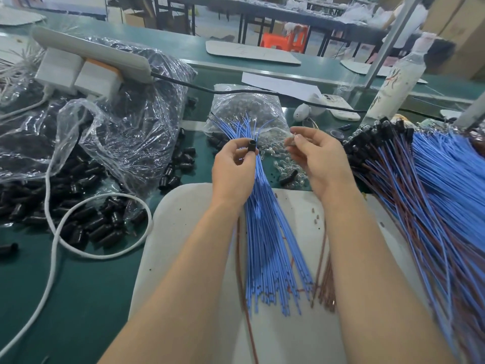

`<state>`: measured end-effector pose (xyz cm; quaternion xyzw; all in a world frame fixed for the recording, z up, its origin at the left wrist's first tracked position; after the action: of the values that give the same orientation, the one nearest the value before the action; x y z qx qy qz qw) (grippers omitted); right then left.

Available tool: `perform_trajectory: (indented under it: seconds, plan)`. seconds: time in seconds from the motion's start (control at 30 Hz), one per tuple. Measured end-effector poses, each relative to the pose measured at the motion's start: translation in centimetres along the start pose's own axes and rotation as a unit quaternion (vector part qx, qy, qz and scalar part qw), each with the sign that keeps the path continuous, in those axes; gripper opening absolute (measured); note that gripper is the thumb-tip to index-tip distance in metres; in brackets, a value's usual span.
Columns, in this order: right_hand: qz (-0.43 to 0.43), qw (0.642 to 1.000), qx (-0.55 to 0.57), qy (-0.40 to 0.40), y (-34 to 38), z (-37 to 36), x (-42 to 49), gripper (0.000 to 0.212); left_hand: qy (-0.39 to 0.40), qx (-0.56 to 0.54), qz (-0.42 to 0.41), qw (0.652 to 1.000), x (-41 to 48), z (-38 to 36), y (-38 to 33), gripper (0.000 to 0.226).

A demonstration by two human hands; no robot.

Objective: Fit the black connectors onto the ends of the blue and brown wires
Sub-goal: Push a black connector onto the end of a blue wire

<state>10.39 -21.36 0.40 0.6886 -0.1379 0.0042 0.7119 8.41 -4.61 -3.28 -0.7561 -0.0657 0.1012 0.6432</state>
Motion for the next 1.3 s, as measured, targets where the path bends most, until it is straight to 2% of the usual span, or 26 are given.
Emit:
perform_trajectory:
  seconds: [0.1, 0.3, 0.37, 0.43, 0.57, 0.63, 0.73, 0.87, 1.0, 1.13, 1.2, 1.3]
  plan:
    - [0.0, 0.998, 0.056, 0.026, 0.2, -0.1, -1.3, 0.015, 0.013, 0.031, -0.009, 0.999, 0.0, -0.5, 0.1, 0.023]
    - [0.02, 0.997, 0.054, 0.056, -0.1, -0.5, -2.9, 0.016, 0.025, 0.095, -0.049, 0.994, -0.3, -0.8, -0.6, 0.023]
    - [0.021, 0.999, 0.024, 0.044, -0.4, -0.3, -3.0, 0.016, 0.026, 0.1, -0.053, 0.993, -0.4, -0.9, -0.7, 0.022]
    - [0.034, 0.998, -0.052, 0.014, -0.7, 0.3, -2.8, 0.013, 0.021, 0.093, -0.053, 0.994, -0.4, -0.8, -0.8, 0.022]
    - [0.092, 0.964, -0.247, -0.024, -0.1, 0.8, -2.2, 0.006, -0.017, 0.041, -0.037, 0.998, -0.3, 0.3, -0.7, 0.022]
    - [0.089, 0.963, -0.253, -0.015, 0.0, 0.1, -1.8, 0.012, -0.034, 0.021, -0.03, 0.999, -0.3, 0.8, -0.6, 0.022]
    - [0.055, 0.983, -0.175, -0.004, -0.2, -0.9, -1.6, 0.023, -0.033, 0.024, -0.023, 0.999, -0.1, 0.8, -0.4, 0.02]
    - [0.07, 0.983, -0.168, 0.01, 0.3, -1.3, -2.1, 0.024, 0.011, 0.096, -0.053, 0.994, -0.2, -0.4, -0.7, 0.02]
    - [0.098, 0.971, -0.208, 0.062, 0.7, -2.2, -2.7, 0.005, 0.04, 0.158, -0.107, 0.981, -0.9, -1.4, -1.6, 0.023]
    - [0.123, 0.956, -0.265, 0.03, 0.8, -2.0, -3.4, 0.014, 0.044, 0.23, -0.152, 0.96, -1.9, -2.0, -2.0, 0.028]
    - [0.138, 0.952, -0.271, 0.022, 1.0, -2.0, -3.7, 0.015, 0.029, 0.283, -0.169, 0.944, -2.0, -2.1, -1.9, 0.03]
    - [0.16, 0.948, -0.272, 0.023, 1.4, -2.1, -3.9, 0.015, -0.022, 0.352, -0.177, 0.919, -1.9, -1.4, -1.9, 0.011]
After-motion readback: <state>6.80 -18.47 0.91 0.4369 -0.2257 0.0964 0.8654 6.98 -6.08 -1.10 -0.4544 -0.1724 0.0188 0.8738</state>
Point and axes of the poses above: each hand's wrist, its own x-axis towards the middle knuckle, its own z-axis out of the back of the hand, y = z × x, the point moved 8 cm from there along x, towards the middle knuckle, and after that the axes turned 8 degrees about z, right-handed, at the moved point
